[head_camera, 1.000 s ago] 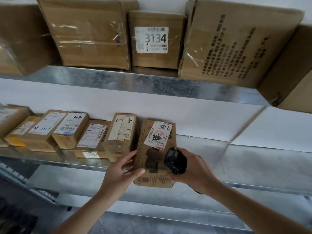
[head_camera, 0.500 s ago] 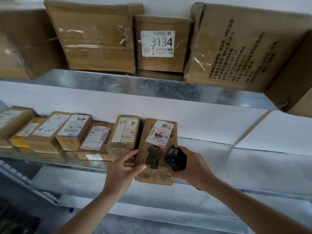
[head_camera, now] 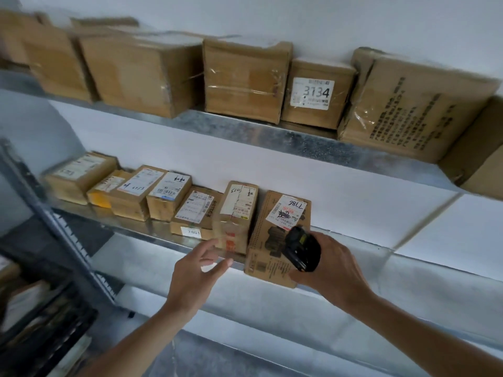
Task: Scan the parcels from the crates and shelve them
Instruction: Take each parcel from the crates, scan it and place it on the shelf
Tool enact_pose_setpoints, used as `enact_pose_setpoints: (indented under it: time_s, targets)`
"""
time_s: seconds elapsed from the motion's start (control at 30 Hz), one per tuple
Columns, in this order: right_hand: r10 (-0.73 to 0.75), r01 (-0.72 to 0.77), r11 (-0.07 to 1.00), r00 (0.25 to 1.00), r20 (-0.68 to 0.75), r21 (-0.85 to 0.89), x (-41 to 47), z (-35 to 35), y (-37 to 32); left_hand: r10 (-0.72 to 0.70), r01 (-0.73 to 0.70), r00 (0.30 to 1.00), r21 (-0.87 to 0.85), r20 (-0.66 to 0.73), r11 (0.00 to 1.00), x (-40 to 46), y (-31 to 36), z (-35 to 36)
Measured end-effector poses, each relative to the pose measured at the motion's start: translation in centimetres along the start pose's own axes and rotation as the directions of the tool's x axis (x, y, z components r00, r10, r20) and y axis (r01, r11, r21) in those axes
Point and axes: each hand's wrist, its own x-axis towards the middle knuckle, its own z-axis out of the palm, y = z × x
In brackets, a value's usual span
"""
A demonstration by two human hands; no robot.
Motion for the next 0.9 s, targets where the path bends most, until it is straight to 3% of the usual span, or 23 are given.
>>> enact_pose_setpoints:
  time_s: [0.17,0.3,0.4,0.53,0.73,0.9]
  targets:
    - [-0.191,0.189,0.981,0.978,0.08,0.04,-1.5,2.9,-7.7,-0.076,0.08,0.993,0.037,-0.095,0.996,-3.6,-2.0,-6.2]
    - [-0.26,0.231,0.961,0.943,0.207,0.153,-2.1,8.6,-15.0,-0.163,0.175,0.965,0.046,-0.204,0.983,-6.3,-6.6,-13.8]
    - [-0.321,0.29,0.946,0.899,0.299,0.144,-2.2,13.2,-21.3,-0.229,0.257,0.934,0.069,-0.274,0.964,-8.1,-10.4,-19.8]
    - [-0.359,0.354,0.929,0.801,0.478,0.105,-2.3,19.2,-30.0,-0.312,0.358,0.877,0.065,-0.365,0.931,-10.3,-15.6,-28.1]
    - [-0.382,0.379,0.914,0.687,0.618,0.144,-1.5,28.7,-40.7,-0.425,0.477,0.773,-0.01,-0.47,0.879,-10.9,-22.2,-38.8]
    - [-0.404,0.429,0.893,0.629,0.664,0.137,0.7,35.5,-46.8,-0.471,0.53,0.739,-0.017,-0.482,0.848,-10.5,-26.6,-44.6]
